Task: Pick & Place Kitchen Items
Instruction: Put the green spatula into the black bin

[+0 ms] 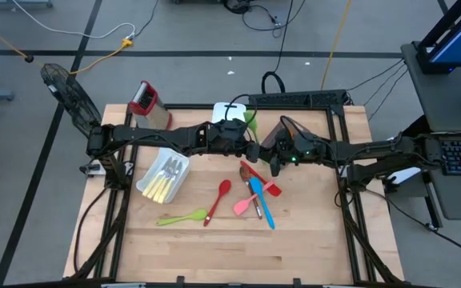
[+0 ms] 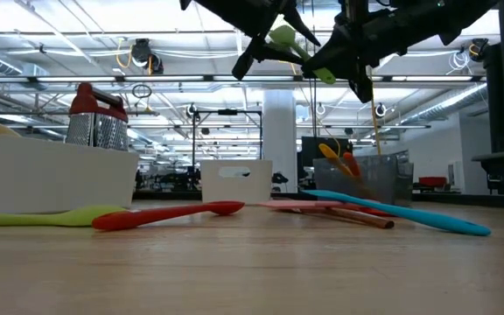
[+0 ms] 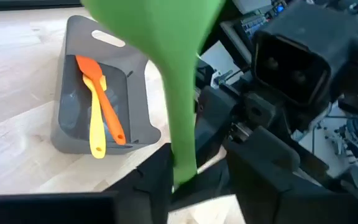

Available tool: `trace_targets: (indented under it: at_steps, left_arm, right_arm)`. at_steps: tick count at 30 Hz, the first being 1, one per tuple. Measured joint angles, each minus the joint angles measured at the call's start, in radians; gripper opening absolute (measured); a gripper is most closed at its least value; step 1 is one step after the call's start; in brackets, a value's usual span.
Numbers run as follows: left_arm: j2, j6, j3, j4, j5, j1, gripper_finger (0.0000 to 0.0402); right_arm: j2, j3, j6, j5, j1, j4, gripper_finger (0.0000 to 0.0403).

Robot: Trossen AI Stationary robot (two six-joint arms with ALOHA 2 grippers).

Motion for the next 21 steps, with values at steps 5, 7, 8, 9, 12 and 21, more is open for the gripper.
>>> trace_targets:
  at_steps: [5,7,8,9,12,21]
  left_arm:
    - [-0.001,0.063,0.0,-0.027,0.018,-0.001,0.0197]
    - [-0.002,0.088,0.001,-0.056,0.043,-0.003,0.0209]
    - [-0.002,0.099,0.001,-0.072,0.06,-0.003,0.0214]
    - [-0.002,0.104,0.001,-0.089,0.071,-0.003,0.0218]
    - [-0.002,0.107,0.001,-0.153,0.071,-0.001,0.0226]
    - [-0.065,0.259,0.002,-0.4,0.043,0.047,0.0228]
  right_arm:
    - [0.0,-0.001,0.028,0.068,-0.002,-0.007,0.0025]
    - [0.0,-0.001,0.032,0.091,-0.004,-0.006,0.0025]
    - [0.0,-0.001,0.038,0.1,-0.004,-0.007,0.0025]
    - [0.0,-0.001,0.044,0.103,-0.007,-0.007,0.0025]
    - [0.0,-0.001,0.051,0.107,-0.022,-0.007,0.0025]
    - [-0.001,-0.001,0.215,0.159,-0.093,-0.033,0.0025]
